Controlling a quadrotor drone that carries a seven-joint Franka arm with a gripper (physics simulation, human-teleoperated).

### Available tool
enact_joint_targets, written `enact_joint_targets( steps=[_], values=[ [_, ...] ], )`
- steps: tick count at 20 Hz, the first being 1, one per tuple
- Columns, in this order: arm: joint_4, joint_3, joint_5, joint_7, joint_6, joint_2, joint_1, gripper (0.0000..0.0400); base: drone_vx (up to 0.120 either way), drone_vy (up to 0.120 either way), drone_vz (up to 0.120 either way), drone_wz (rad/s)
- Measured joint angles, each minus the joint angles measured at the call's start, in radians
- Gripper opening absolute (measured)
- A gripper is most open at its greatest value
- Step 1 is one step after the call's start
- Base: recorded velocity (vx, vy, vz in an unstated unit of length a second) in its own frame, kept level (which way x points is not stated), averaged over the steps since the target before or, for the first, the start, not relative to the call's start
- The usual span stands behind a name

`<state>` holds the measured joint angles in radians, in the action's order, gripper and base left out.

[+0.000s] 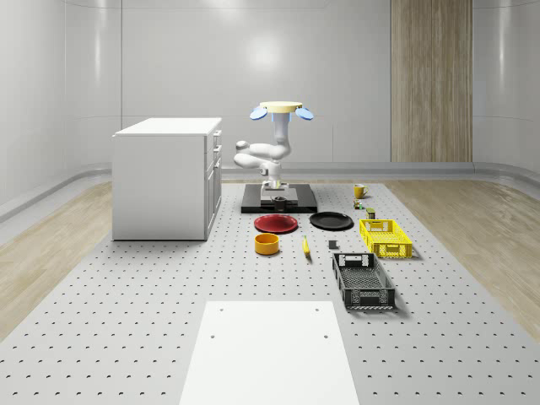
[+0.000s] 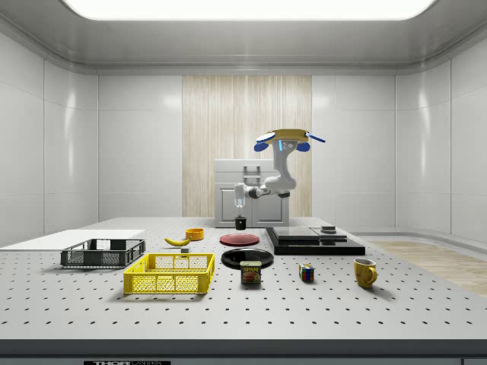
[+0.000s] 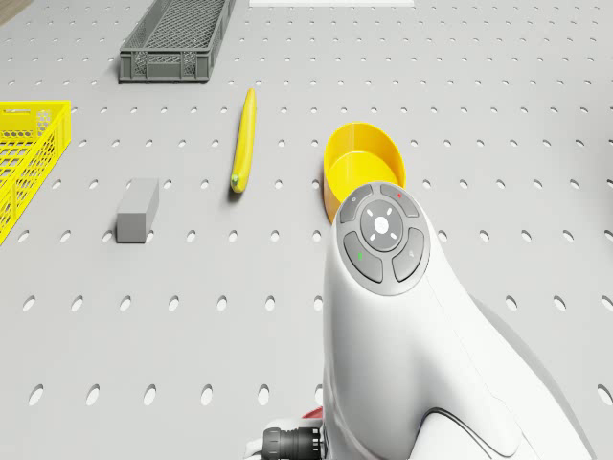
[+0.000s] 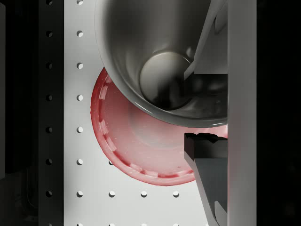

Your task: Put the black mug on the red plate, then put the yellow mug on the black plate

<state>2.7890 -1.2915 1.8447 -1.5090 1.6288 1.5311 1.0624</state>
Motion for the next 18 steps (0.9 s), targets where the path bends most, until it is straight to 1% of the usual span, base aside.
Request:
enact_joint_targets(
  steps=[7,16,17,18],
  values=[
    [-0.034,0.080,0.070,0.031,0.045,0.008,-0.008,0.0110,0.000,0.000,0.000,0.000],
    [-0.076,0.172,0.153,0.039,0.091,0.003,0.010,0.0110,0.000,0.000,0.000,0.000],
    [-0.081,0.180,0.160,0.039,0.095,0.002,0.012,0.0133,0.000,0.000,0.000,0.000],
    [-0.084,0.187,0.167,0.040,0.098,0.001,0.014,0.0192,0.000,0.000,0.000,0.000]
  ],
)
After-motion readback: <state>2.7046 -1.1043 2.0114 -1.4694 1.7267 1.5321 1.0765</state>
